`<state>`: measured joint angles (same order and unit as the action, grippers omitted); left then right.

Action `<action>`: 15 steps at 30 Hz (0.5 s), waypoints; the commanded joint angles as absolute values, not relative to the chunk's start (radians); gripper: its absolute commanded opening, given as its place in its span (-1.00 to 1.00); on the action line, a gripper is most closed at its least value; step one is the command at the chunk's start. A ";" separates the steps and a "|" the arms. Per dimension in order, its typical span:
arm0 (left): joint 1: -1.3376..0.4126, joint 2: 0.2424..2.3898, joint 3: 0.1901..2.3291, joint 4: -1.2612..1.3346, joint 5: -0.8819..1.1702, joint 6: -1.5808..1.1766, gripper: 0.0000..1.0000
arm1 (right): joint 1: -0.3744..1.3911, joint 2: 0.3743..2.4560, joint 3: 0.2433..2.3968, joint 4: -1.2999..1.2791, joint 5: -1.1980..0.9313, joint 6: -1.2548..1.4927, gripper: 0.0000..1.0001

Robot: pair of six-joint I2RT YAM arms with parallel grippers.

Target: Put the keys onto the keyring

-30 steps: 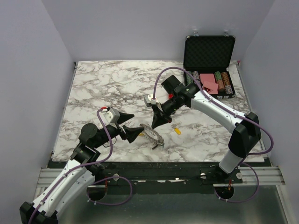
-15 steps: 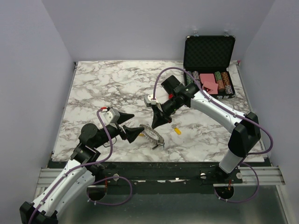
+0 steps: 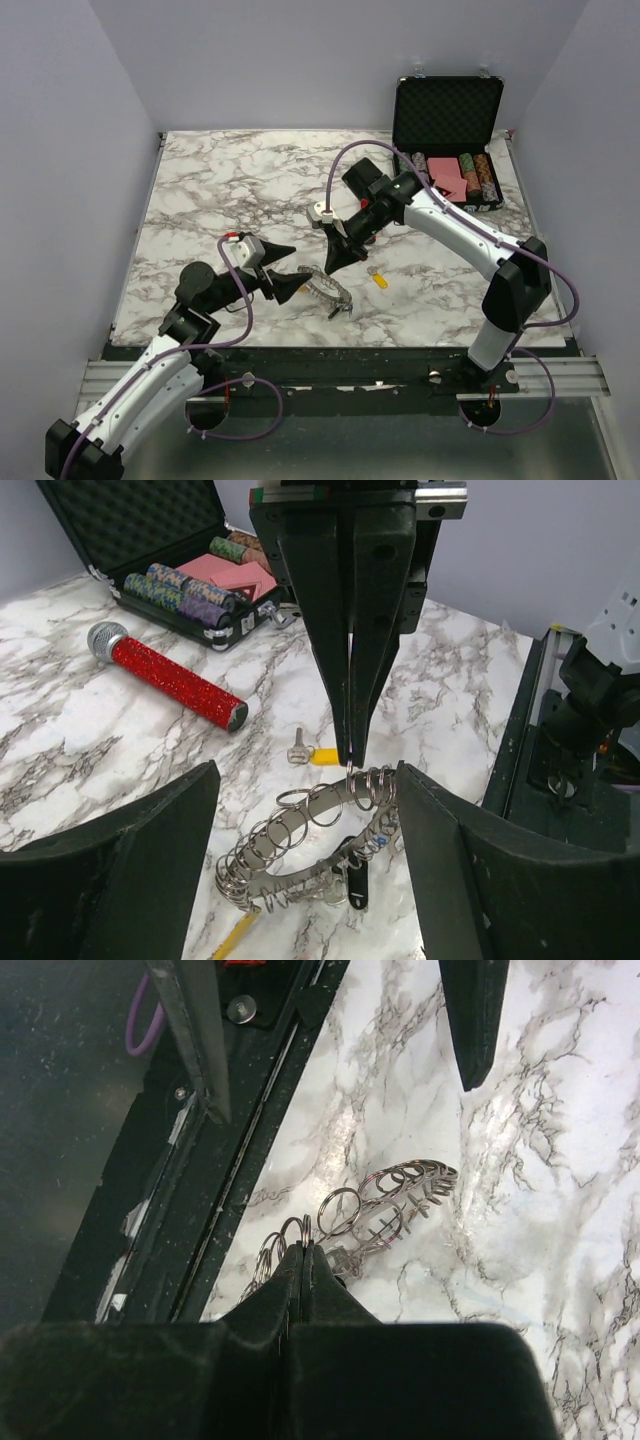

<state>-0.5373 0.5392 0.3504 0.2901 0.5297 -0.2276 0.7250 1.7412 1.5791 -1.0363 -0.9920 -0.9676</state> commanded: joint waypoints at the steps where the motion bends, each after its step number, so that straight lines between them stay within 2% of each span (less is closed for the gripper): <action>1: -0.543 0.592 0.347 0.357 0.595 -0.172 0.43 | 0.729 1.753 1.615 -1.077 -1.019 -1.000 -0.99; 7: -0.560 0.666 0.370 0.330 0.595 -0.124 0.20 | 0.730 1.763 1.626 -1.091 -1.032 -1.008 -0.99; 15: -0.597 0.709 0.388 0.301 0.591 -0.077 0.15 | 0.730 1.763 1.628 -1.091 -1.034 -1.006 -0.99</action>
